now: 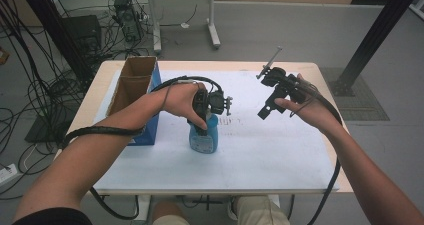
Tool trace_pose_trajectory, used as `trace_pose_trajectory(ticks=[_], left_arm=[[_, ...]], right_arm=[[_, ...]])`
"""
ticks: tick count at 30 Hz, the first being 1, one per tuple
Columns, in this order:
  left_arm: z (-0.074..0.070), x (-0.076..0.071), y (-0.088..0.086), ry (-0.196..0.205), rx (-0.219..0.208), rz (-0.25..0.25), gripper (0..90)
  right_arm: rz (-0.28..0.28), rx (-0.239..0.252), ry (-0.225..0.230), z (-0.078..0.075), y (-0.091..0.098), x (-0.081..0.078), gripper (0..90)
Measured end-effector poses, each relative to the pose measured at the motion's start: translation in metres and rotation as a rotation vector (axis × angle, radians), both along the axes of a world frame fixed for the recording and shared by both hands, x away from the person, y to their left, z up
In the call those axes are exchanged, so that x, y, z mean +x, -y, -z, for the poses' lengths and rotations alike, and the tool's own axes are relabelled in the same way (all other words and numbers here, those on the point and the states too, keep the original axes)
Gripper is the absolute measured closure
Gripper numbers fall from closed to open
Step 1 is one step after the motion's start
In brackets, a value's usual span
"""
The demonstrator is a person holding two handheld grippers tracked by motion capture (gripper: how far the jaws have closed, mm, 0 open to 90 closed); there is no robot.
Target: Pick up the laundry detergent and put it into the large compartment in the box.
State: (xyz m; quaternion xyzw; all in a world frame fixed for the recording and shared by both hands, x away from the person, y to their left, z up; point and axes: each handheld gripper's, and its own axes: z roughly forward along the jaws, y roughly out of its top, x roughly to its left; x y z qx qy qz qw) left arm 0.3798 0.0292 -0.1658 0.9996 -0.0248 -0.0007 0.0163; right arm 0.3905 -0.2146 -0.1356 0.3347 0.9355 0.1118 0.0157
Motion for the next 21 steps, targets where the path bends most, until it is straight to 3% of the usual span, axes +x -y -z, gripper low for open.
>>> trace_pose_trajectory(ticks=[14,21], left_arm=[[-0.005,0.000,0.001,-0.017,0.011,-0.042,36.8],[-0.030,0.005,-0.006,-0.027,-0.004,-0.122,36.9]], right_arm=[[-0.006,-0.010,-0.010,0.006,0.000,0.002,5.2],[0.014,-0.009,-0.019,0.006,0.003,0.004,5.2]])
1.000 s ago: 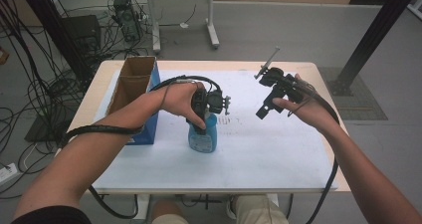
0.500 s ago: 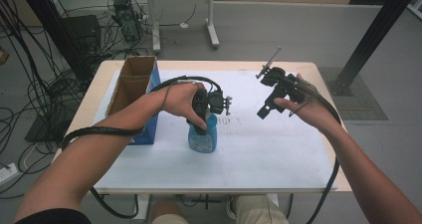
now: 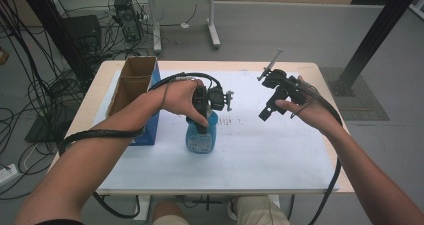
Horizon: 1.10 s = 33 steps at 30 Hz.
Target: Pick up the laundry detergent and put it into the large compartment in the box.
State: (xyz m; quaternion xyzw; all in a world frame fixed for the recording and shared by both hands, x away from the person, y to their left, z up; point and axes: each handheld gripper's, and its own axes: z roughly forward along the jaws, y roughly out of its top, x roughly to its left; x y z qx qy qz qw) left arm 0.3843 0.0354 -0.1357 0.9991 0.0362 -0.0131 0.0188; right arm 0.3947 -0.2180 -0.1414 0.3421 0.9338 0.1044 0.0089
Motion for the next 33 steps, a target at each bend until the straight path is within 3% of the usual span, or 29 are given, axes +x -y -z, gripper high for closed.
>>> trace_pose_trajectory(ticks=[6,8,9,10,11,13,23,33], left_arm=[[-0.039,-0.001,-0.010,0.037,-0.005,-0.111,36.9],[-0.061,0.000,-0.015,0.052,-0.003,-0.171,36.9],[-0.061,0.000,-0.015,0.052,-0.003,-0.171,36.9],[-0.077,0.001,-0.017,0.058,-0.002,-0.213,36.9],[-0.077,0.001,-0.017,0.058,-0.002,-0.213,36.9],[-0.093,0.002,-0.021,0.068,-0.002,-0.255,36.9],[-0.172,0.005,-0.046,0.124,-0.036,-0.536,37.1],[-0.231,0.007,-0.068,0.216,-0.054,-0.788,37.3]], right_arm=[[0.018,0.010,0.006,-0.002,0.006,-0.003,5.3],[0.021,0.013,0.005,-0.002,0.006,-0.003,5.4],[0.021,0.013,0.005,-0.002,0.006,-0.003,5.4],[0.027,0.016,0.007,-0.003,0.005,-0.003,5.4],[0.027,0.016,0.007,-0.003,0.005,-0.003,5.4],[0.035,0.018,0.004,-0.006,0.003,-0.002,5.4],[0.044,0.011,0.000,-0.011,-0.006,0.001,5.4],[0.044,0.015,0.008,-0.018,-0.010,0.000,5.3]])
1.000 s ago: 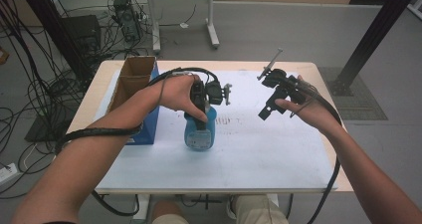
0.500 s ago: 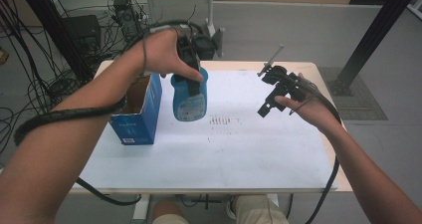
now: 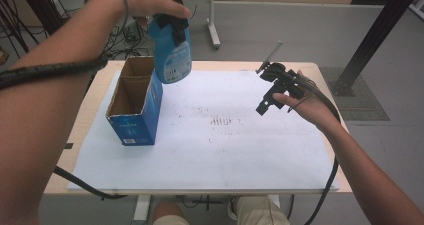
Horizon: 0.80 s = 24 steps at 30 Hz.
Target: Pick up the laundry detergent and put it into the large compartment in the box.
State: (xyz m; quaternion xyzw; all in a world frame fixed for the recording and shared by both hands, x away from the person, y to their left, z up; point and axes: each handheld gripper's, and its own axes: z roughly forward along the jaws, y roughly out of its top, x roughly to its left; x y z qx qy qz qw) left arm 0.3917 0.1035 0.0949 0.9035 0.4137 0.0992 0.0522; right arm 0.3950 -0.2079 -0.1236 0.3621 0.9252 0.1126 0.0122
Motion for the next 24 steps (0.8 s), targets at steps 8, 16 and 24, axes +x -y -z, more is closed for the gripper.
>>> trace_pose_trajectory(ticks=[8,16,24], left_arm=[[-0.026,0.007,-0.034,0.038,-0.042,-0.212,37.4],[-0.030,0.016,-0.074,0.037,-0.067,-0.442,37.6],[-0.024,0.016,-0.106,0.038,-0.094,-0.606,37.6]], right_arm=[[0.010,-0.002,0.000,-0.004,-0.001,0.000,5.4],[0.022,0.003,0.005,-0.006,0.002,-0.002,5.5],[0.017,0.002,0.001,-0.003,0.002,-0.001,5.5]])
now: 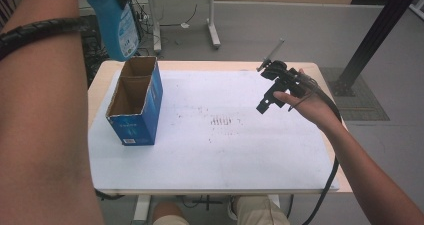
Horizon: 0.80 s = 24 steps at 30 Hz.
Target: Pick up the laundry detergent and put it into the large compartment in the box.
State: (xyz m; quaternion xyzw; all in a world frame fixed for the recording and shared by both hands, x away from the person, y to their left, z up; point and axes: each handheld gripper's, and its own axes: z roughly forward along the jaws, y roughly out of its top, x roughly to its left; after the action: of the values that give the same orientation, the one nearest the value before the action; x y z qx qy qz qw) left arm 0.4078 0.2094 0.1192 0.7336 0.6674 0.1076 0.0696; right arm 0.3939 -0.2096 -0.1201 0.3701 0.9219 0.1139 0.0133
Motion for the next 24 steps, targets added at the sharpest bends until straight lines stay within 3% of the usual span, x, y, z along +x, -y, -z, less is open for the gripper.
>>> trace_pose_trajectory(ticks=[8,24], left_arm=[[0.011,0.000,-0.020,0.003,-0.039,-0.086,37.6],[0.034,0.003,-0.033,-0.010,-0.045,-0.141,37.7]], right_arm=[[-0.006,0.001,-0.005,0.002,-0.003,0.002,5.6],[-0.015,0.000,-0.007,0.004,-0.005,0.004,5.6]])
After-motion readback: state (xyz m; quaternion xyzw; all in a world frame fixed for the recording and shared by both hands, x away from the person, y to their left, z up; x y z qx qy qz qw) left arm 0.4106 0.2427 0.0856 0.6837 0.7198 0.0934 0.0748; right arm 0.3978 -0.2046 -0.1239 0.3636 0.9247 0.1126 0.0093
